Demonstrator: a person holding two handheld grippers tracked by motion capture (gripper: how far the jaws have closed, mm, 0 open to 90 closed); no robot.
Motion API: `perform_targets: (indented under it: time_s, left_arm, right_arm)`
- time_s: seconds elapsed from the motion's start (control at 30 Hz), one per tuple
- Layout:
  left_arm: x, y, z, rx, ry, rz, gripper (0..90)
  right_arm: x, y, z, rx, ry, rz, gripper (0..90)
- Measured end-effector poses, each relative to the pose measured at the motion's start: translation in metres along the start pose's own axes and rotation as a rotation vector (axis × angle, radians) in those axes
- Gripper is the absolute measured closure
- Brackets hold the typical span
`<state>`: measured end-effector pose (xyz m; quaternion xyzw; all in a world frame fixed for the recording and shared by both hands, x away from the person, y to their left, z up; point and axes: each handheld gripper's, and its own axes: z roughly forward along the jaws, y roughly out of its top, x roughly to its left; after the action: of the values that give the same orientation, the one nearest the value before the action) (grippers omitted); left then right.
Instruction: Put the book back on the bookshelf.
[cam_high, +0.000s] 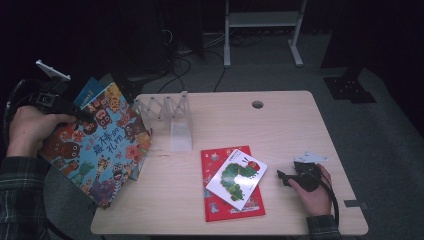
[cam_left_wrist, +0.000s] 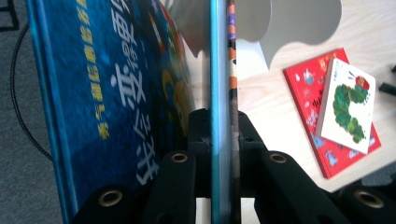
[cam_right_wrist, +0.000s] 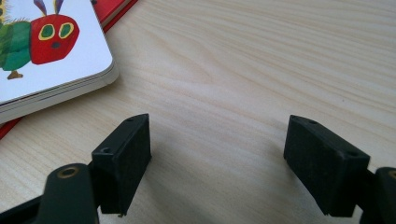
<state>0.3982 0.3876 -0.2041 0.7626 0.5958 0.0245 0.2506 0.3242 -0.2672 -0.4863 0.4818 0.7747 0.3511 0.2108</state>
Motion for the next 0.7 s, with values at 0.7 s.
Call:
perform_targets:
  time_s: [0.7]
  left_arm:
    - [0.005, 0.018, 0.013, -0.084, 0.070, -0.112, 80.5]
  right_arm:
    - [0.000, 0.000, 0.000, 0.000, 0.000, 0.000, 21.8]
